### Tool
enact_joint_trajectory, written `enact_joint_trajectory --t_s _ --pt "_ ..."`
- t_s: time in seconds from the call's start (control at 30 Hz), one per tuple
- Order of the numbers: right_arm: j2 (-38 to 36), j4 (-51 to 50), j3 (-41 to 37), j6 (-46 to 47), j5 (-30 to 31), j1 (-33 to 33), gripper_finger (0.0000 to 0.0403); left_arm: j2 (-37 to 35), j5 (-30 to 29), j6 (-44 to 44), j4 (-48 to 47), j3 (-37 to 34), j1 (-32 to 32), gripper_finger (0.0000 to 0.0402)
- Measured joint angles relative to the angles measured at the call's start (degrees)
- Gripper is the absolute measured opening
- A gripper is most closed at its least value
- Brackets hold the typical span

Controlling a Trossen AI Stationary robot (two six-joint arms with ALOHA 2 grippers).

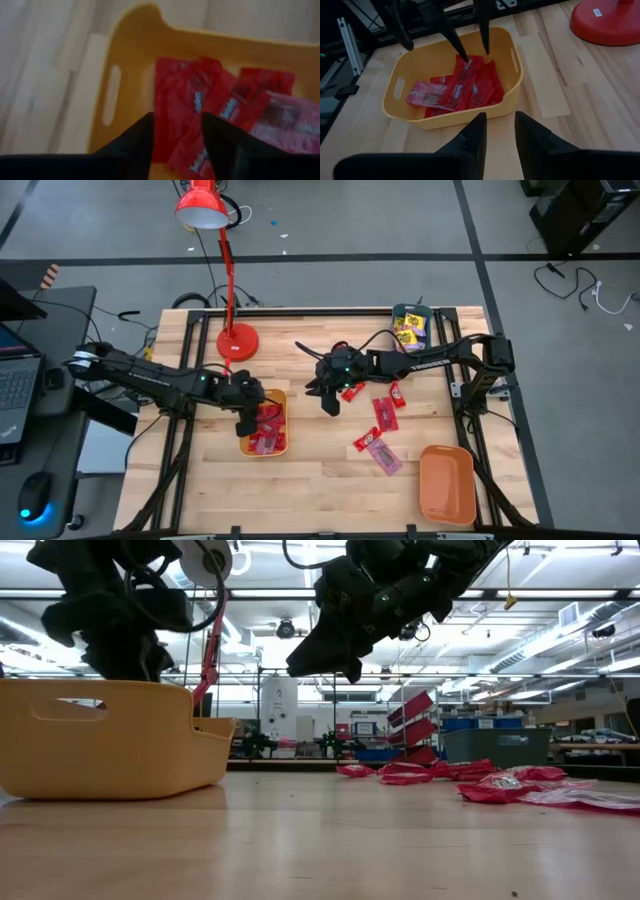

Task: Sort candy
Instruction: Put the red candy pack into the yellow bin

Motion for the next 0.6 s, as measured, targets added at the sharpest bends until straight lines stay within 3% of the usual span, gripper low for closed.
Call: enact_joint_trajectory --t_s 0.23,0.6 --pt "0.0 0.4 0.0 -0.3 0.0 0.2 0.0087 3.4 5.3 -0.4 -1.7 0.0 0.0 0.0016" --pt "0.0 0.4 0.0 -0.3 0.0 0.2 0.0087 7.3 11.6 -1.7 -1.9 0.0 -0.1 0.0005"
